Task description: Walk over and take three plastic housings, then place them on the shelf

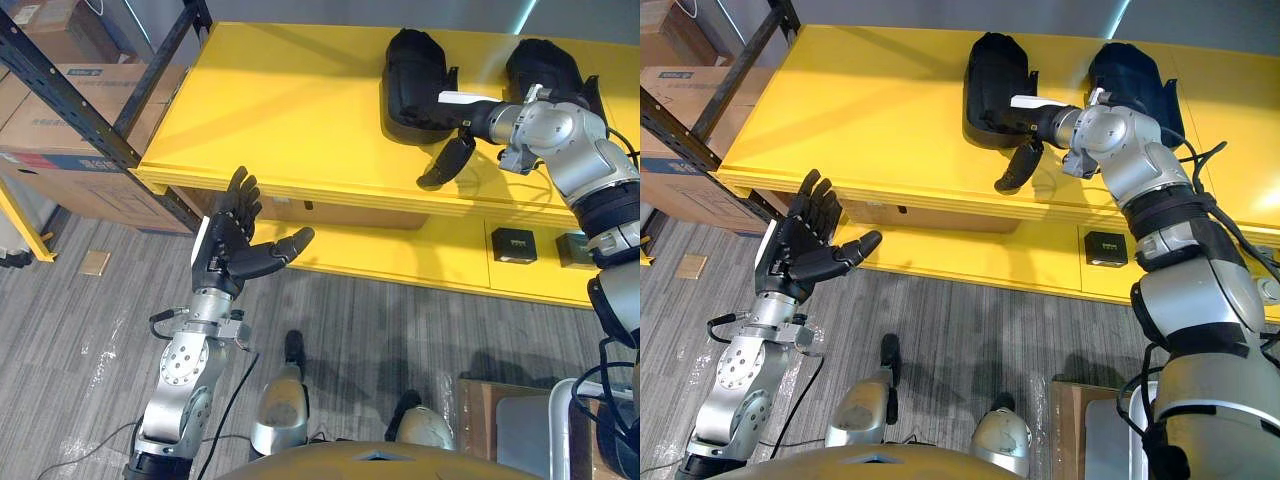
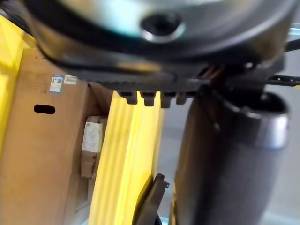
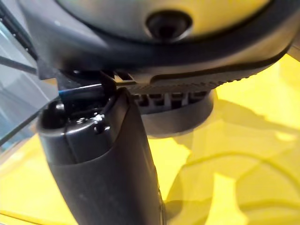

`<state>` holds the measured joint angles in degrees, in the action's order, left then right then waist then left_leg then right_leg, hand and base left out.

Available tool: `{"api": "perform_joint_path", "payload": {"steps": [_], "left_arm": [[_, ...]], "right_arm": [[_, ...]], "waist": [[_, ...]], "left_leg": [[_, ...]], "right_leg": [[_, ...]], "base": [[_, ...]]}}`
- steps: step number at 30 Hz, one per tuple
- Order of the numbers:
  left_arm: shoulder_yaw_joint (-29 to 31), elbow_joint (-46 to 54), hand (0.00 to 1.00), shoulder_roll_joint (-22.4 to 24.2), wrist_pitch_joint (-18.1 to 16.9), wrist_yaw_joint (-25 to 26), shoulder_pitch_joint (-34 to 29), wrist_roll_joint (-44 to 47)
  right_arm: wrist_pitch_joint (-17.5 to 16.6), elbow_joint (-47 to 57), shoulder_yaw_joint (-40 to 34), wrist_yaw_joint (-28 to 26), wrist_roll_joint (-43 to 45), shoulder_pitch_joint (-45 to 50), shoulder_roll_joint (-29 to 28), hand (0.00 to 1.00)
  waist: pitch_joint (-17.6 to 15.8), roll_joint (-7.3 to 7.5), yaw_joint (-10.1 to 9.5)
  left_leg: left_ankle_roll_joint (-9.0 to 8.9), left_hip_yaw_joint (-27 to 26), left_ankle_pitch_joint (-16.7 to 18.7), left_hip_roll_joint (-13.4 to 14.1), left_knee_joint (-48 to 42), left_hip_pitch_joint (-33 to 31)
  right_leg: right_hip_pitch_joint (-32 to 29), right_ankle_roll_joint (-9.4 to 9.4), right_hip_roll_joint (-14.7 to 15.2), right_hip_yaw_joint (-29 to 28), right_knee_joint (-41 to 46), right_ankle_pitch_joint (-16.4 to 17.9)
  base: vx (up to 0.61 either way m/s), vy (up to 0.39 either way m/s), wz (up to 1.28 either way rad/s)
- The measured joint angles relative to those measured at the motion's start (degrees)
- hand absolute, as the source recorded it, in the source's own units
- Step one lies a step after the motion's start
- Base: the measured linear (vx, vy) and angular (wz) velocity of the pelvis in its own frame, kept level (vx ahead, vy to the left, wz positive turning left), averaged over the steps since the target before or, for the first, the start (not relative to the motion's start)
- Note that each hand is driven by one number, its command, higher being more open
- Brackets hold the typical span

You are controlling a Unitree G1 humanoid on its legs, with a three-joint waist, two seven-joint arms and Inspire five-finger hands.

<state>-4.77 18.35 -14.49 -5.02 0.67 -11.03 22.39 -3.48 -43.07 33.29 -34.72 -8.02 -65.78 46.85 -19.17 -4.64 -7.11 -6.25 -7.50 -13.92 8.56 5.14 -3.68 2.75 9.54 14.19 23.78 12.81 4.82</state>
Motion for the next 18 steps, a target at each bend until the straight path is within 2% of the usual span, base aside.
{"api": "perform_joint_path", "payload": {"steps": [4,8,12,18], "left_arm": [[0.0,0.07,1.0,0.1,0.35,-0.08,0.0,-0.02],[0.04,0.09,1.0,0.15,0.35,-0.06,-0.01,-0.04],[0.04,0.09,1.0,0.16,0.39,-0.1,-0.01,-0.05],[-0.02,0.09,1.0,0.79,0.49,-0.35,-0.15,-0.13]], "right_arm": [[0.32,0.93,-1.6,-0.03,0.17,1.81,-0.03,1.0],[0.75,1.7,-2.83,-0.05,0.25,2.85,-0.34,1.0],[1.71,3.2,-3.5,-0.16,0.24,5.6,-1.91,1.0],[1.64,4.21,-3.44,-0.16,1.16,7.39,-3.27,1.0]], "waist": [[0.12,0.08,0.12],[0.34,0.22,0.25],[2.28,0.98,0.25],[3.41,0.86,0.27]], "left_leg": [[-0.33,0.0,0.27,-0.01,-0.01,0.0],[0.1,0.0,-0.08,-0.06,-0.03,0.0],[0.05,-0.01,-0.06,-0.15,-0.06,0.13],[0.03,0.08,-0.11,-0.14,-0.01,0.28]], "right_leg": [[-0.06,0.0,0.05,0.01,-0.06,0.0],[-0.01,0.06,0.07,0.03,-0.01,-0.05],[0.22,0.11,0.14,0.11,-0.12,-0.07],[0.5,0.11,0.1,0.18,-0.57,-0.09]], "base": [[-0.02,-0.006,0.0],[0.0,0.0,0.0],[0.0,0.0,0.0],[0.0,0.0,0.0]]}}
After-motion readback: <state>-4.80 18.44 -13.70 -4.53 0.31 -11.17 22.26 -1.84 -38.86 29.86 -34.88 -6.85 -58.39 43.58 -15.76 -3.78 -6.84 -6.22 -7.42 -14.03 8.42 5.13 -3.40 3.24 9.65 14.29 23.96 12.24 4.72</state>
